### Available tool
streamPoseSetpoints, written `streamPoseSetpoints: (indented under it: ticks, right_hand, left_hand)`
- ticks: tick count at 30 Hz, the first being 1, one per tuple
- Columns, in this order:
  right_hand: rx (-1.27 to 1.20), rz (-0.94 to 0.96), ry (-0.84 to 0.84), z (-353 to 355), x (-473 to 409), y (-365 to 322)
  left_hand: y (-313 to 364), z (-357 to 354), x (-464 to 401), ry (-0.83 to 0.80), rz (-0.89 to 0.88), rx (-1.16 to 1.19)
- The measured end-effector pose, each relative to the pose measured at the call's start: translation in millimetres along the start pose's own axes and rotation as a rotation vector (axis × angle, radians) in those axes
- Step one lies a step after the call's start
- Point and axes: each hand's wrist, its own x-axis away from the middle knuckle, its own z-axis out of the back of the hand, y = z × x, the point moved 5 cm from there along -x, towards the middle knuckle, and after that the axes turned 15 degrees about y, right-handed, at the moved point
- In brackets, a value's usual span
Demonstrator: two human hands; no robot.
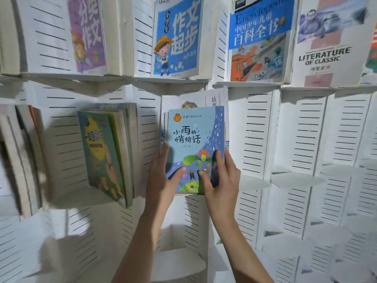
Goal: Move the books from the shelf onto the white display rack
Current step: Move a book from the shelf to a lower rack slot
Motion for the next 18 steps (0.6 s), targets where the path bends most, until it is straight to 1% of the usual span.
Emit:
streamPoseSetpoints:
  ticks: [3, 6, 8, 9, 12, 13, 16, 18]
  right_hand:
    - [0.05, 0.021, 0.019, -10, 6, 3]
    - [0.089, 0.062, 0.049, -16, 10, 2]
    - [0.107, 0.08, 0.058, -17, 11, 1]
    - [0.114, 0.088, 0.06, -18, 12, 1]
    - [0.128, 0.094, 0.043, -17, 12, 2]
    - [0.137, 0.098, 0.038, -17, 12, 2]
    - [0.139, 0.131, 0.018, -13, 13, 0]
    - [0.104, 0.154, -0.043, -12, 15, 2]
  left_hand:
    - [-7, -2, -4, 0.005, -0.02, -0.026]
    - [-2, -4, 0, 0.016, -0.137, -0.16]
    - [3, -4, 4, 0.04, -0.192, -0.194]
    - [2, -3, 6, 0.056, -0.182, -0.188]
    - [1, 2, 10, 0.101, -0.037, -0.149]
    - [3, 2, 13, 0.101, -0.019, -0.152]
    - [13, 0, 18, 0.058, -0.08, -0.251]
    - [11, -4, 13, 0.002, 0.044, -0.158]
